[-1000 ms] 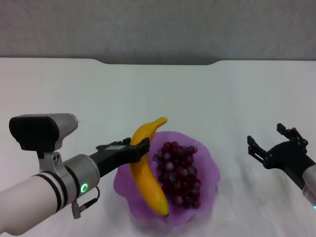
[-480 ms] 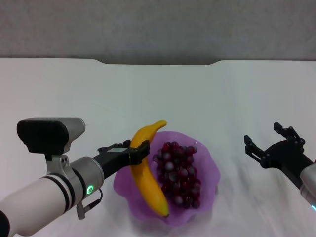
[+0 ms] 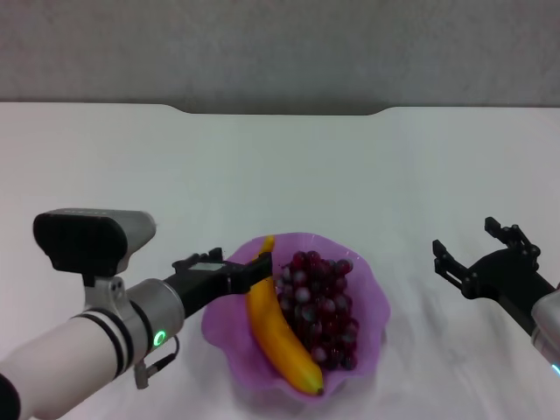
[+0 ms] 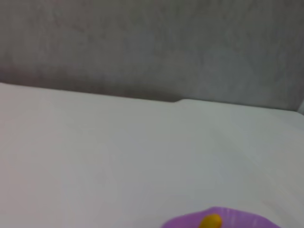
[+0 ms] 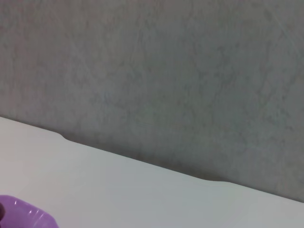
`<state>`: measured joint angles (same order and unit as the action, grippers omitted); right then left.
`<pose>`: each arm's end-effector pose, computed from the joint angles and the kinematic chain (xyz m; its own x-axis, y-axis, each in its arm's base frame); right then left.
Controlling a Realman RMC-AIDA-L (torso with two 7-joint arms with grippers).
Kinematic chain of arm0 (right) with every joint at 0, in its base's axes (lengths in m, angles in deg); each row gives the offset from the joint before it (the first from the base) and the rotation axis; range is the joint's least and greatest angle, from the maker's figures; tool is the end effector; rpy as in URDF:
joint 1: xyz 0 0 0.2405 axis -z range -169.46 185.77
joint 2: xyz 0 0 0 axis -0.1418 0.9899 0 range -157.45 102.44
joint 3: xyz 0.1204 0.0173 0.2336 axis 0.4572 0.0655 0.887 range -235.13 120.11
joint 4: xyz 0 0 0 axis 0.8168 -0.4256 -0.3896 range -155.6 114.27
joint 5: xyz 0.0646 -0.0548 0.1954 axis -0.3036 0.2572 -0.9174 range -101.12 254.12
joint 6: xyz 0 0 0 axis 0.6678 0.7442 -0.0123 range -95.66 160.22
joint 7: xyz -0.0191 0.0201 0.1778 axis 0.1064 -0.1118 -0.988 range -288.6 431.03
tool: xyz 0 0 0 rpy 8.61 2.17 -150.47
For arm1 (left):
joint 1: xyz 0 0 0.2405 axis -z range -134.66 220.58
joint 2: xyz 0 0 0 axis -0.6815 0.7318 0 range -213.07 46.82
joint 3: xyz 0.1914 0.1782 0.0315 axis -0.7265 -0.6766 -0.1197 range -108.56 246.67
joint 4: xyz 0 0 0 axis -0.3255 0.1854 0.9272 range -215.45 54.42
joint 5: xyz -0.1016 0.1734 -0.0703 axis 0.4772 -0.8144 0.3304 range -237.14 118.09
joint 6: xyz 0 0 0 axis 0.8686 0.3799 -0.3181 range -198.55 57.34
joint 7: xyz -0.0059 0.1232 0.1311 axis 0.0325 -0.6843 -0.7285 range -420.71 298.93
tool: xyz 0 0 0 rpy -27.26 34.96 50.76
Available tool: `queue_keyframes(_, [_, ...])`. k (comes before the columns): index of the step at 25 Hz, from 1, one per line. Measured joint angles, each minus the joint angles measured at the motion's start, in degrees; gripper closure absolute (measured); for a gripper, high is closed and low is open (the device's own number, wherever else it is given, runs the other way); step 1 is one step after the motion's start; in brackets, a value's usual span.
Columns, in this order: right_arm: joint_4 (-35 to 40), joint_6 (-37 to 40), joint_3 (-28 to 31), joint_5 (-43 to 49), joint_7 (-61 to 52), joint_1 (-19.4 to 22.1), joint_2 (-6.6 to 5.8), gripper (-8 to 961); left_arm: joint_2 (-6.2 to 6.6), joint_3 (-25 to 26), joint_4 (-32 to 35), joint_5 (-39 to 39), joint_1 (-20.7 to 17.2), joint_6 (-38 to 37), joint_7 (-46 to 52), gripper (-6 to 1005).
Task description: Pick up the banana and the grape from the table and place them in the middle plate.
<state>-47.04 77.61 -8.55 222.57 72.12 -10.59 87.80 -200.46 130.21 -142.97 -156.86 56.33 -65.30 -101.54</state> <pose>0.3272 0.3565 -0.0791 0.8438 -0.1476 -0.5160 -0.5314 -0.3642 -0.7648 -0.2365 0.3602 -0.1259 0.5242 0.5709 0.6319 0.8515 -0.3387 -0.4004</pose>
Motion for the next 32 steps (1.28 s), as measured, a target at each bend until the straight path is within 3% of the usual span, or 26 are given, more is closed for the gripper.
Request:
queue_keyframes(2, [0.02,0.01,-0.01,0.01,0.01,0.10,0.00,70,0.06,0.23,-1.23,-0.10,-1.42,-1.16,-1.71,349])
queue_keyframes(5, [0.07,0.06,0.00,-0.01,0.02,0.14,0.00,70,0.15,1.29,-4.47,-0.13,-5.54,-5.15,-5.51,119])
queue_keyframes(9, [0.13,0.10,0.00,-0.18,0.04,0.21,0.00,70,0.21,3.45,-6.69,-0.14,-10.63,-12.90,-9.94,117])
queue_keyframes(13, [0.15,-0.04,0.00,-0.30,0.06,0.07,-0.05,70,0.27,5.83,-4.50,-0.30,-12.41,-19.06,-11.44,116])
queue_keyframes(17, [0.20,-0.04,0.00,-0.44,0.06,-0.07,-0.07,70,0.17,4.43,4.67,-4.88,-10.90,-31.16,-6.44,116])
queue_keyframes(24, [0.42,0.03,0.44,-0.48,0.06,0.07,0.00,70,-0.05,-8.38,31.12,-24.45,-4.69,-59.31,27.35,116])
queue_keyframes(27, [0.44,0.05,0.51,-0.47,0.06,0.16,0.01,70,-0.10,-10.79,38.57,-26.69,-2.57,-64.82,36.79,116])
queue_keyframes(32, [0.61,-0.25,0.53,-0.45,0.06,0.65,0.00,70,0.16,-12.01,42.96,-29.37,-1.71,-66.06,40.65,116])
